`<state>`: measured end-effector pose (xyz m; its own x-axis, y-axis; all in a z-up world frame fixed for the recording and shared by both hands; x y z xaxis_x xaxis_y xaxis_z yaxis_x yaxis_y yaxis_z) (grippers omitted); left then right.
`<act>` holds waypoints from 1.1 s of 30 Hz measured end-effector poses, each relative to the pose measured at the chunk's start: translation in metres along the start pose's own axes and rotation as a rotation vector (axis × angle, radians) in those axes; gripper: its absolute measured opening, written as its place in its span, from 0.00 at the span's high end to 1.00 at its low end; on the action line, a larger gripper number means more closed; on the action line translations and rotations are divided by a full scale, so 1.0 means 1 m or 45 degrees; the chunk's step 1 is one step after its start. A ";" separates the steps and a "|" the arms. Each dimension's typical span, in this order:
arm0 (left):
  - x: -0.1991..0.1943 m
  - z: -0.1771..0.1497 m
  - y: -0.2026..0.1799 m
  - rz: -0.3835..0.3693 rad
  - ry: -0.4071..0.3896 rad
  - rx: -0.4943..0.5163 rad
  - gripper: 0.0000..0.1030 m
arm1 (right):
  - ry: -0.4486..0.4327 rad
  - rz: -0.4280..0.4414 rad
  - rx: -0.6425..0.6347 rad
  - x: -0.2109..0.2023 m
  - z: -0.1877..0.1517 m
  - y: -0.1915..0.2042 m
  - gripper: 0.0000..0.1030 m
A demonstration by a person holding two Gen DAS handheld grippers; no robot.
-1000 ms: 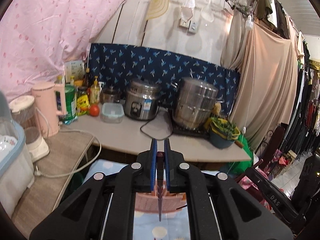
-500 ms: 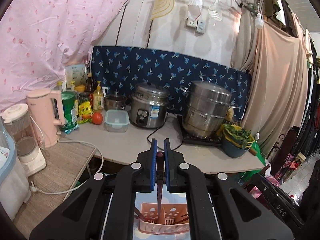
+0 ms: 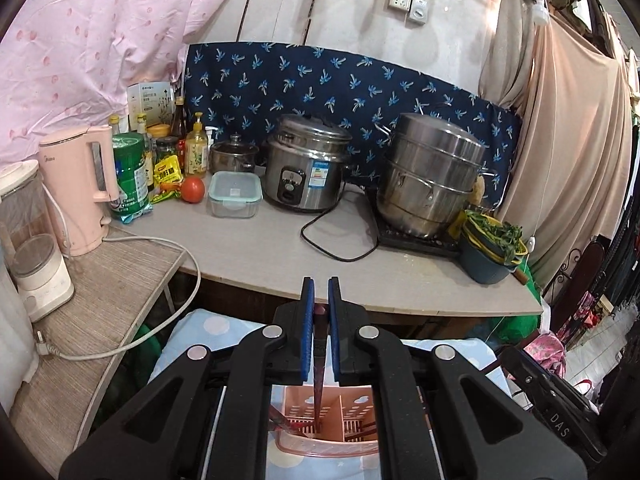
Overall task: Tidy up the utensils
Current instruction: 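Lower both dark red chopsticks into the pink holder and open both tools, then withdraw both open tools back over the green chopsticks and gold spoon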
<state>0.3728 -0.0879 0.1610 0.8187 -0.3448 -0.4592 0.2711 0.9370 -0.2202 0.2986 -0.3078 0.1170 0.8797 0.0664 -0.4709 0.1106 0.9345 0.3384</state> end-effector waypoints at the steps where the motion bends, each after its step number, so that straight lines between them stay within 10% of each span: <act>1: 0.002 -0.002 0.000 0.001 0.005 -0.001 0.93 | 0.004 0.000 0.002 0.001 -0.001 -0.001 0.93; 33: -0.040 -0.068 0.006 0.110 0.130 0.068 0.78 | 0.059 0.023 -0.022 -0.060 -0.057 0.010 0.80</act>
<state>0.3071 -0.0719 0.1191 0.7850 -0.2638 -0.5606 0.2305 0.9642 -0.1309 0.2205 -0.2824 0.1017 0.8591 0.0992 -0.5021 0.0863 0.9389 0.3332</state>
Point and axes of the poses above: each gripper's, at about its wrist camera, not at the fingertips, and x roughly the way its jaws point, y to its left, z to its top, the point moved 3 cm from there along x, roughly the way its jaws point, and after that the axes turned 1 degree about -z, right-handed, at the moved point
